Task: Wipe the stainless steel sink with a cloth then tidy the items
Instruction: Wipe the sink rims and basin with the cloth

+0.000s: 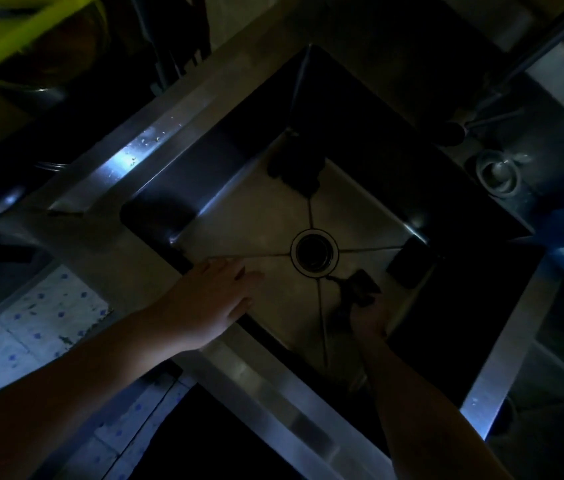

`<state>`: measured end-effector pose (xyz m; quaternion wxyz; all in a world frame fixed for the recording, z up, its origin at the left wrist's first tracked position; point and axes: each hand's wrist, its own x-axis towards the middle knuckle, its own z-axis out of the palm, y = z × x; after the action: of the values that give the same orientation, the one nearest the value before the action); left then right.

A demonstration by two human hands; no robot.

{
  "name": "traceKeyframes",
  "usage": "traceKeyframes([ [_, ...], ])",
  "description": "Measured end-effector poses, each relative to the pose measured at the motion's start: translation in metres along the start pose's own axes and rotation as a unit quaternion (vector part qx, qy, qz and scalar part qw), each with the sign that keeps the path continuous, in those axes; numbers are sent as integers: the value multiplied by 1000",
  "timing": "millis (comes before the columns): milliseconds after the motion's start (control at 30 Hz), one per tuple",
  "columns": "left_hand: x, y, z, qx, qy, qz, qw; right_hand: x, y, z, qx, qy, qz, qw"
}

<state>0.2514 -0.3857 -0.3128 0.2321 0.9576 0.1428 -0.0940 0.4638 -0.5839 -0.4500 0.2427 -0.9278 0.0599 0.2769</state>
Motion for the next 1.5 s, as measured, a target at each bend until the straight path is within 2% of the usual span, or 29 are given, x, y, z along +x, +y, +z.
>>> traceKeyframes([
  [100, -10, 2, 0, -3, 5, -10, 1000, -14, 11, 1, 89, 34, 87, 992],
  [200, -21, 3, -2, -1, -7, -31, 999, -39, 9, 15, 64, -4, 122, 990],
  [333, -34, 3, -12, 15, 25, -34, 999, -55, -19, 49, 24, -91, 104, 990],
  [500, -53, -4, -22, 73, 30, -37, 996, -48, -66, 65, 47, -226, 77, 970],
  [667, -66, -9, -33, 83, 56, -57, 993, -41, -96, 54, 129, -251, 62, 957],
  [800, -71, -10, -43, 84, 55, -67, 993, -50, -106, 41, 154, -251, 52, 954],
  [933, -70, -12, -46, 44, 64, -85, 993, -69, -109, 26, 159, -208, 0, 965],
  [1067, -68, -16, -49, 39, 76, -97, 992, -89, -116, 5, 66, -168, -110, 978],
  [1233, -70, -21, -61, 44, 85, -117, 988, -108, -120, -24, -6, -164, -224, 961],
  [1500, -83, -10, -97, 45, 115, -156, 980, -135, -140, -61, -57, -142, -333, 930],
])
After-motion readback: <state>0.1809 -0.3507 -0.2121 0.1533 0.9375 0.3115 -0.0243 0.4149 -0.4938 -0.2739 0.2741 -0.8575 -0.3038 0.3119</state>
